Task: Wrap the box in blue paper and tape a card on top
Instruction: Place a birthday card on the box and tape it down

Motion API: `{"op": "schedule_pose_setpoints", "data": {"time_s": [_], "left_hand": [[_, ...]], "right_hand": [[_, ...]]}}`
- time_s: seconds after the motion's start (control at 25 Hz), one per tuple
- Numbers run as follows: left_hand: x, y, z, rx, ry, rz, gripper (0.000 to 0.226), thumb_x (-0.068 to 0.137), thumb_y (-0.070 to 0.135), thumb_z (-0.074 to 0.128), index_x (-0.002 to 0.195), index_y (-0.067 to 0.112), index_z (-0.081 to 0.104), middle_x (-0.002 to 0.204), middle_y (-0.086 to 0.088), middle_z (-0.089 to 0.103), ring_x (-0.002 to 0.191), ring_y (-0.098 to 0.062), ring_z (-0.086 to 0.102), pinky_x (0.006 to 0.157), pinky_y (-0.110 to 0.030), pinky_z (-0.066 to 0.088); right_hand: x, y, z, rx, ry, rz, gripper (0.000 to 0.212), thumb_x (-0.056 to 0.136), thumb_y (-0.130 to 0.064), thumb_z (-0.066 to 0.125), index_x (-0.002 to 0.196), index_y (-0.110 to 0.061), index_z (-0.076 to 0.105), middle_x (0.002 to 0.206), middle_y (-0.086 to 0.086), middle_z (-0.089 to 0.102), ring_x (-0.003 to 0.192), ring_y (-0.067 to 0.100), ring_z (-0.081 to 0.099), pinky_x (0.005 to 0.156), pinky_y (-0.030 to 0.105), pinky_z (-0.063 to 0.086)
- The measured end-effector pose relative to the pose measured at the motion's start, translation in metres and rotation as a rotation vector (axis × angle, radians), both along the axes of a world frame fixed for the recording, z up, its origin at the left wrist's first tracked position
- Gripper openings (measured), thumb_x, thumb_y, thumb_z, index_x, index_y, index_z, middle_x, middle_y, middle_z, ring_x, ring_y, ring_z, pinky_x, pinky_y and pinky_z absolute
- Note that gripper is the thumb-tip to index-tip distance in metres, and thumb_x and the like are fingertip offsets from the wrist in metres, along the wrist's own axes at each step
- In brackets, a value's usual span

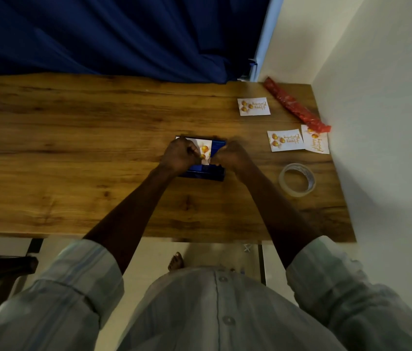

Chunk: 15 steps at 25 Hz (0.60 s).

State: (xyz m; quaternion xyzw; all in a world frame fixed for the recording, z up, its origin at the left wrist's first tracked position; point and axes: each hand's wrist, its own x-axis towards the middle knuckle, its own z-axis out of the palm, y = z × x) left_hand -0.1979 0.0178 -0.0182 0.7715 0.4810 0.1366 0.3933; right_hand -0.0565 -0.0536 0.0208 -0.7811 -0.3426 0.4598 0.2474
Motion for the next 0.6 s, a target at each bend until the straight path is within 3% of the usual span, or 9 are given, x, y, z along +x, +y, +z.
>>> {"op": "schedule_pose_setpoints", "data": {"time_s": [0.16,0.32,0.4,0.48,0.56,0.6], "left_hand": [[-0.0025,-0.0002,-0.0032,-0.071,-0.067,0.011,0.013,0.074,0.002,0.079,0.085,0.003,0.072,0.094,-0.013,0.073,0.084,-0.013,0.065,0.079,-0.027,0.052],[-0.0045,0.0015,0.0002,-0.104,-0.067,-0.013,0.015,0.076,-0.003,0.075,0.09,0.0,0.073,0.099,-0.013,0.073,0.093,-0.016,0.066,0.089,-0.029,0.052],[-0.005,0.0022,0.0024,-0.112,-0.043,-0.026,0.015,0.08,-0.005,0.068,0.093,0.0,0.074,0.099,-0.012,0.072,0.089,-0.014,0.065,0.082,-0.022,0.052],[-0.0036,0.0025,0.0034,-0.112,0.016,-0.018,0.016,0.087,0.004,0.062,0.096,0.004,0.075,0.092,-0.009,0.072,0.072,-0.013,0.062,0.061,-0.019,0.049],[-0.0015,0.0034,0.0034,-0.107,0.051,0.007,0.018,0.088,0.016,0.061,0.094,0.005,0.074,0.089,-0.013,0.072,0.072,-0.021,0.064,0.061,-0.029,0.051],[-0.0006,0.0037,0.0025,-0.103,0.058,0.009,0.019,0.088,0.018,0.063,0.094,0.005,0.074,0.089,-0.013,0.072,0.073,-0.02,0.064,0.062,-0.028,0.05]], "right_hand": [[-0.0011,0.0045,-0.0038,-0.028,-0.005,0.003,0.032,0.081,-0.01,0.074,0.106,0.008,0.065,0.094,0.016,0.063,0.083,0.022,0.057,0.058,0.026,0.042],[-0.0017,0.006,-0.0081,-0.003,-0.073,-0.008,0.026,0.075,-0.012,0.078,0.094,0.003,0.069,0.09,0.015,0.069,0.076,0.022,0.064,0.056,0.025,0.045],[-0.0039,0.0059,-0.0081,-0.001,-0.121,-0.004,0.027,0.073,-0.015,0.079,0.093,0.001,0.069,0.09,0.014,0.071,0.078,0.024,0.067,0.062,0.029,0.05],[-0.0058,0.0059,-0.0088,-0.011,-0.145,-0.006,0.03,0.072,-0.016,0.079,0.096,0.0,0.069,0.091,0.013,0.07,0.083,0.024,0.068,0.064,0.03,0.05],[-0.0075,0.0059,-0.0089,-0.016,-0.148,-0.004,0.031,0.072,-0.017,0.078,0.097,-0.001,0.068,0.093,0.012,0.069,0.084,0.023,0.067,0.057,0.027,0.047],[-0.008,0.0059,-0.0086,-0.016,-0.152,-0.003,0.029,0.072,-0.017,0.078,0.095,-0.002,0.069,0.092,0.012,0.069,0.082,0.022,0.067,0.055,0.026,0.046]]}}
